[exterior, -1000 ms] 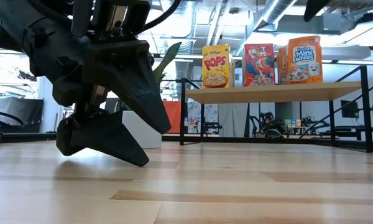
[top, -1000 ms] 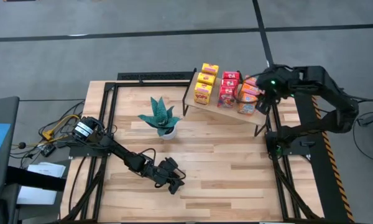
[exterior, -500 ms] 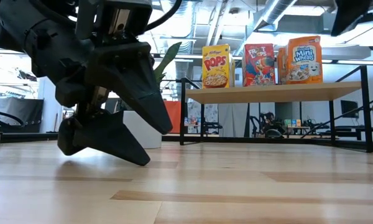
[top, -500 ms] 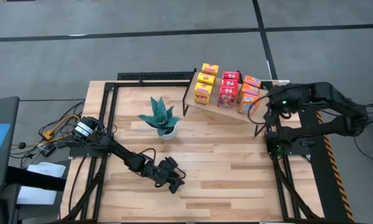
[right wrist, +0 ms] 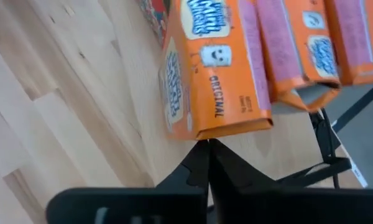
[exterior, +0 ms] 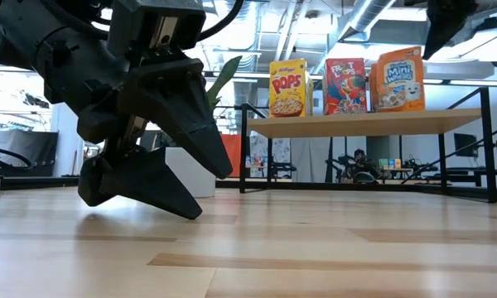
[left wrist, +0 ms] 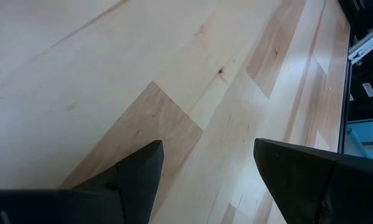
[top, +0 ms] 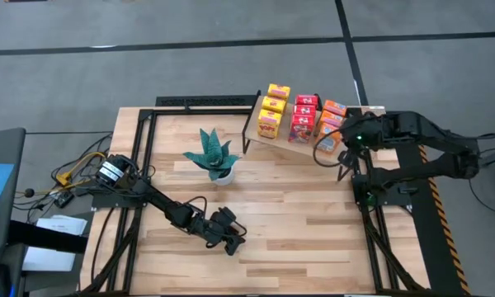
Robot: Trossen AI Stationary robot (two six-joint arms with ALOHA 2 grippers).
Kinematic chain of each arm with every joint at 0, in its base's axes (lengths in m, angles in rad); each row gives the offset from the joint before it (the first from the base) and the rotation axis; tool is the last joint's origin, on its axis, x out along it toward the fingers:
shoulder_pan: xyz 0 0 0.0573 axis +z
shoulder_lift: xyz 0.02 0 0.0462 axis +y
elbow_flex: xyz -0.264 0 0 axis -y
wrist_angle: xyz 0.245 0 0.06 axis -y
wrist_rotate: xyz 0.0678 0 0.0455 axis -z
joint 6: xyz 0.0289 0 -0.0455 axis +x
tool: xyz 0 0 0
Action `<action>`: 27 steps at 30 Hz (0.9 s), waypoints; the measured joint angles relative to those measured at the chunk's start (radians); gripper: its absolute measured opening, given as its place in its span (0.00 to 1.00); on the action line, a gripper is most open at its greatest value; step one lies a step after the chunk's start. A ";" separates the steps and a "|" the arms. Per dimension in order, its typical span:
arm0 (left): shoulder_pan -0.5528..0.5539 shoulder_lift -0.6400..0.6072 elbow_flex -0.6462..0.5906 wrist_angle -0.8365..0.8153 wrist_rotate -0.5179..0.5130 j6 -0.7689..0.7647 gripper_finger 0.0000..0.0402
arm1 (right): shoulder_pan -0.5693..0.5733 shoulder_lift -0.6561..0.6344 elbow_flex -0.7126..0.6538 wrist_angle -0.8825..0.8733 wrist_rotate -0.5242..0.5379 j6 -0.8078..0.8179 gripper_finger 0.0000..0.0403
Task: Stack cereal on shelf
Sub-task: Put the orange cereal box on the shelf aligned with the other orange cereal boxes
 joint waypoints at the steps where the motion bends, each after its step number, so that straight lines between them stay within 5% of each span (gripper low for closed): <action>1: 0.000 0.000 0.000 0.000 -0.001 0.000 0.62 | -0.002 0.008 0.000 0.005 0.000 -0.006 0.07; 9: 0.000 0.000 0.000 0.000 -0.004 -0.002 0.62 | -0.058 0.055 0.000 0.011 0.000 -0.081 0.12; 23: 0.000 0.000 0.000 0.001 -0.003 -0.018 0.62 | -0.092 0.055 0.002 0.024 -0.001 -0.118 0.04; 27: 0.024 -0.020 0.000 -0.007 0.094 0.012 0.62 | -0.079 0.046 0.056 0.026 -0.028 -0.111 0.08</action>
